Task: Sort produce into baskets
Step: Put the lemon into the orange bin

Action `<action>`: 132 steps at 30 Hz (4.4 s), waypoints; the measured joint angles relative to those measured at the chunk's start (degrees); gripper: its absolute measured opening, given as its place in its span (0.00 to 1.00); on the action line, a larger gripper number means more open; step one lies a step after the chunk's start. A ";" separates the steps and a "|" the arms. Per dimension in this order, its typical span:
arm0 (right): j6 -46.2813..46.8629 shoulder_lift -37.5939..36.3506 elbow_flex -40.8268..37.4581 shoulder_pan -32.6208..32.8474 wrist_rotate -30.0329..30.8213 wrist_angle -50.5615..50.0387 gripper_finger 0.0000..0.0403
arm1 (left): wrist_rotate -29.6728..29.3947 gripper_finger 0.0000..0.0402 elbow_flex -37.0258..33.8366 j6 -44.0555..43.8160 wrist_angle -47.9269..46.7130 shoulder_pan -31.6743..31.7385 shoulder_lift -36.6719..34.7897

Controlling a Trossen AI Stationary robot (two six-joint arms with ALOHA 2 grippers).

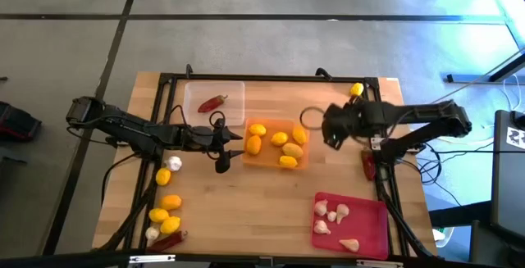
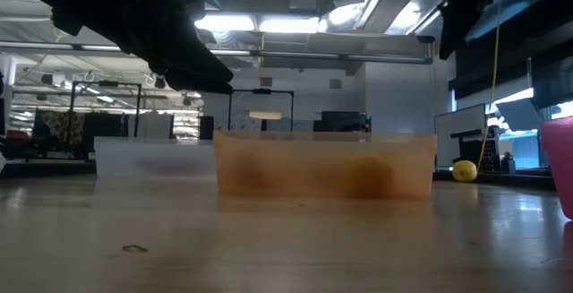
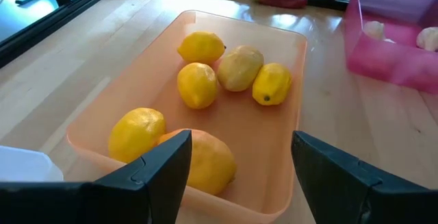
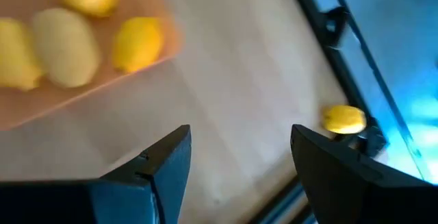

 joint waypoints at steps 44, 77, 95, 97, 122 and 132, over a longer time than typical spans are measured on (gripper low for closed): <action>-17.23 16.03 -0.04 -62.06 -9.14 18.20 0.82 | 0.00 0.61 0.00 14.95 -0.20 2.86 0.00; -7.48 30.39 0.07 -66.82 -14.62 23.64 0.83 | 0.01 0.61 -0.01 14.87 -0.26 2.86 0.00; -9.44 34.72 0.70 -65.86 -13.26 20.81 0.83 | 0.02 0.61 0.00 14.87 -0.85 2.86 0.00; -11.35 34.72 0.70 -65.52 -13.69 20.81 0.83 | 0.02 0.61 0.00 14.87 -0.85 2.86 0.00; -9.50 34.26 1.39 -62.34 -10.01 19.48 0.83 | 0.02 0.61 -0.02 15.11 -2.16 2.86 0.00; -7.82 34.24 0.07 -64.08 -9.53 20.22 0.83 | 0.03 0.61 -0.01 15.22 -2.01 2.86 0.02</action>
